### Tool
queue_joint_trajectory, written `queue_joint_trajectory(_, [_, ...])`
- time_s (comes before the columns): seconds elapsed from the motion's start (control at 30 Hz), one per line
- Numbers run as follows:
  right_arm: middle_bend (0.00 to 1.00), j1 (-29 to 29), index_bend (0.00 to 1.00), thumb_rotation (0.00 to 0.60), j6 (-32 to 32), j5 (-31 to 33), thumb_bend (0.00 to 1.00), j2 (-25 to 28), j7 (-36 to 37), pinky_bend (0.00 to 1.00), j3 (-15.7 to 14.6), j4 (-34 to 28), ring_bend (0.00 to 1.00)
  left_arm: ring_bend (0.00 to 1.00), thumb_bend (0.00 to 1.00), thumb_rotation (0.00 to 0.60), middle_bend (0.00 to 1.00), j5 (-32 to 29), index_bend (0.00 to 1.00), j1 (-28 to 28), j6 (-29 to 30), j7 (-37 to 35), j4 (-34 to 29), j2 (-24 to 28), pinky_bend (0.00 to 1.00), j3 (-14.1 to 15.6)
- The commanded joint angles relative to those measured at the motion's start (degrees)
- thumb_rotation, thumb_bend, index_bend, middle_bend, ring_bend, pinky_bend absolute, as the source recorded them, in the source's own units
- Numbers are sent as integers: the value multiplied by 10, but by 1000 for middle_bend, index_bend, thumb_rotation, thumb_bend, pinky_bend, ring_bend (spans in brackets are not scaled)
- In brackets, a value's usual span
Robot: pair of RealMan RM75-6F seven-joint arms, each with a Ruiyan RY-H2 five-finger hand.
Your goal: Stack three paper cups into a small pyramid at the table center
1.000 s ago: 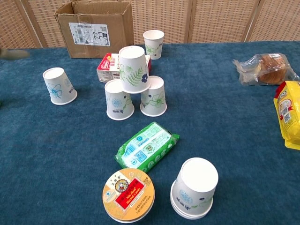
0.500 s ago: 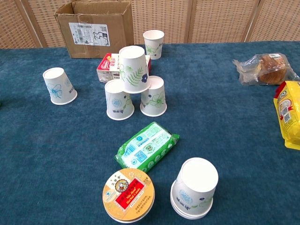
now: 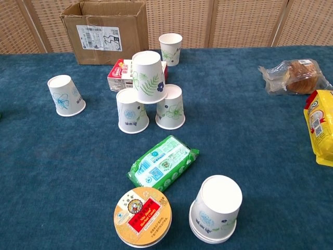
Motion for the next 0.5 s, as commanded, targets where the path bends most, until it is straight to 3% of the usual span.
queue_joint_trajectory(0.03, [0,-2,0,600,-1,11,266,-2,-12,0,5,-11,0,0,324,600,0,1,0,4,-1,-7,4,4,0,-7])
queue_joint_trajectory(0.5, [0,-1,0,600,-2,-11,287,-11,-7,0,0,-10,0,0,324,600,0,5,0,18,-20,-34,-6,20,0,-31])
